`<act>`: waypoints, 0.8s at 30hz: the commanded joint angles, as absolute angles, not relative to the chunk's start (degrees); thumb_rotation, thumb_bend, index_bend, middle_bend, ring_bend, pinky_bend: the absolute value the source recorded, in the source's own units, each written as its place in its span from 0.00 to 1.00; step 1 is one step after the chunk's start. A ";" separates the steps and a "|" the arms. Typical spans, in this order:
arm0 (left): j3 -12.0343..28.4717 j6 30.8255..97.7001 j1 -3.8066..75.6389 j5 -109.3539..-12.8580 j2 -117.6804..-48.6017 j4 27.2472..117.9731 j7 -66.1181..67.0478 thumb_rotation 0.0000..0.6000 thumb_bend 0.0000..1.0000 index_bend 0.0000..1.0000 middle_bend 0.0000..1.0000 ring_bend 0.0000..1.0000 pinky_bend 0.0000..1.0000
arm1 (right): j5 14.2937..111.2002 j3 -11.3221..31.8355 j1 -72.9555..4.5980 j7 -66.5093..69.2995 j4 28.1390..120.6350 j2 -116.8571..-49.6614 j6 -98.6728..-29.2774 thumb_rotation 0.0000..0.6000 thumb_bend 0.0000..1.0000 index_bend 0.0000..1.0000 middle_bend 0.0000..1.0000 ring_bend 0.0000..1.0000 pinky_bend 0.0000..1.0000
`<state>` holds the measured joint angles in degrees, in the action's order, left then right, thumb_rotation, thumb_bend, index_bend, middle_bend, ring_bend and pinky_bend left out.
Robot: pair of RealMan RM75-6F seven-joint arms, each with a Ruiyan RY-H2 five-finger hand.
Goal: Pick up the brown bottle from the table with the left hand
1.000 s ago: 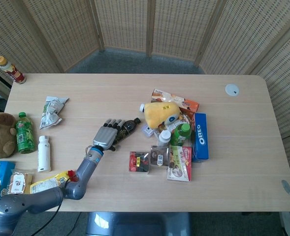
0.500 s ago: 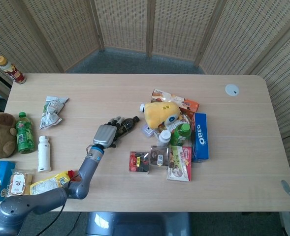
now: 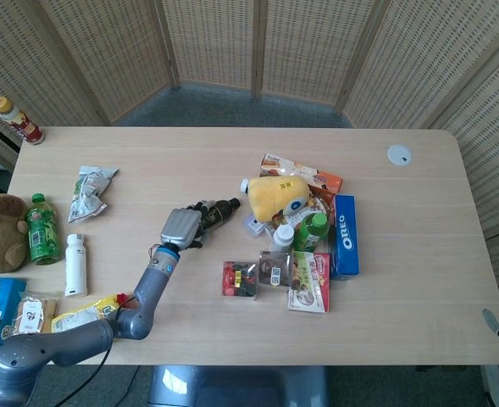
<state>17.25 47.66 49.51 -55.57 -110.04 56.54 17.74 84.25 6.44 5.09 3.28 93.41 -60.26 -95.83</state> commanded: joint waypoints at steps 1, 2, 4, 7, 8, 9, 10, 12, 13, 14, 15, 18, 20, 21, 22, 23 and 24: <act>17.79 48.63 49.08 -55.63 -109.15 57.93 17.07 1.00 0.66 0.46 0.51 0.63 0.77 | 84.34 6.43 5.04 3.34 93.30 -60.34 -95.78 0.98 0.20 0.00 0.02 0.00 0.00; 18.04 49.20 48.85 -55.85 -108.78 58.55 16.48 1.00 0.66 0.48 0.53 0.64 0.78 | 84.36 6.44 5.00 3.35 93.26 -60.39 -95.73 0.98 0.20 0.00 0.02 0.00 0.00; 18.40 49.99 48.40 -56.34 -108.08 59.78 15.18 1.00 0.66 0.50 0.55 0.66 0.80 | 84.44 6.42 4.93 3.43 93.22 -60.46 -95.64 0.98 0.20 0.00 0.02 0.00 0.00; 18.70 52.25 47.44 -58.61 -106.77 61.84 12.11 1.00 0.67 0.56 0.62 0.72 0.85 | 84.65 6.49 4.80 3.62 93.07 -60.65 -95.65 0.97 0.20 0.00 0.02 0.00 0.00; 18.82 53.29 47.01 -59.71 -106.21 62.64 10.64 1.00 0.68 0.58 0.64 0.74 0.87 | 84.68 6.53 4.72 3.65 92.98 -60.71 -95.61 0.98 0.20 0.00 0.02 0.00 0.00; 18.87 54.05 46.69 -60.46 -105.79 63.16 9.71 1.00 0.68 0.59 0.65 0.76 0.88 | 84.70 6.56 4.65 3.66 92.92 -60.77 -95.55 0.98 0.20 0.00 0.02 0.00 0.00; 18.84 54.74 46.41 -61.17 -105.34 63.65 9.03 1.00 0.69 0.61 0.67 0.77 0.89 | 84.74 6.58 4.58 3.72 92.86 -60.84 -95.49 0.98 0.20 0.00 0.02 0.00 0.00; 18.80 56.13 45.83 -62.58 -104.26 64.83 7.73 1.00 0.69 0.63 0.69 0.79 0.91 | 84.85 6.63 4.39 3.86 92.70 -61.00 -95.32 0.98 0.20 0.00 0.02 0.00 0.00; 18.82 56.62 45.59 -63.01 -103.80 65.34 7.30 1.00 0.69 0.64 0.70 0.80 0.92 | 84.88 6.65 4.30 3.91 92.60 -61.07 -95.24 0.98 0.20 0.00 0.02 0.00 0.00; 18.86 57.25 45.34 -63.46 -103.21 65.99 7.01 1.00 0.69 0.65 0.71 0.81 0.93 | 84.88 6.67 4.18 3.98 92.47 -61.16 -95.07 0.98 0.20 0.00 0.02 0.00 0.00; 18.88 57.58 45.19 -63.75 -102.77 66.51 6.83 1.00 0.69 0.65 0.71 0.81 0.93 | 84.89 6.68 4.09 4.07 92.38 -61.23 -94.96 0.97 0.20 0.00 0.02 0.00 0.00; 19.11 59.14 44.79 -64.86 -101.43 68.13 6.44 1.00 0.69 0.65 0.72 0.81 0.93 | 84.99 6.74 3.87 4.38 92.07 -61.41 -94.78 0.98 0.20 0.00 0.02 0.00 0.00; 19.25 60.42 44.54 -65.89 -100.51 69.40 6.08 1.00 0.68 0.65 0.72 0.81 0.93 | 85.06 6.75 3.78 4.58 91.83 -61.56 -94.72 0.98 0.20 0.00 0.02 0.00 0.00; 19.33 60.91 44.41 -66.27 -100.06 70.13 5.93 1.00 0.67 0.65 0.72 0.81 0.93 | 85.06 6.73 3.74 4.68 91.72 -61.62 -94.64 0.98 0.20 0.00 0.02 0.00 0.00; 19.40 61.42 44.28 -66.68 -99.56 70.95 5.80 1.00 0.67 0.65 0.72 0.81 0.93 | 85.05 6.73 3.69 4.78 91.60 -61.69 -94.57 0.98 0.20 0.00 0.02 0.00 0.00; 19.50 62.25 44.11 -67.31 -98.80 72.03 5.92 1.00 0.67 0.65 0.72 0.81 0.93 | 85.04 6.73 3.62 4.90 91.43 -61.79 -94.45 0.98 0.20 0.00 0.02 0.00 0.00; 19.57 62.97 43.99 -67.86 -98.17 72.84 6.20 1.00 0.67 0.65 0.72 0.81 0.93 | 85.05 6.71 3.56 4.99 91.30 -61.87 -94.36 0.98 0.20 0.00 0.02 0.00 0.00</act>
<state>19.36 61.82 44.33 -66.89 -99.24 71.58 6.11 85.05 6.72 3.59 4.96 91.32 -61.84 -94.39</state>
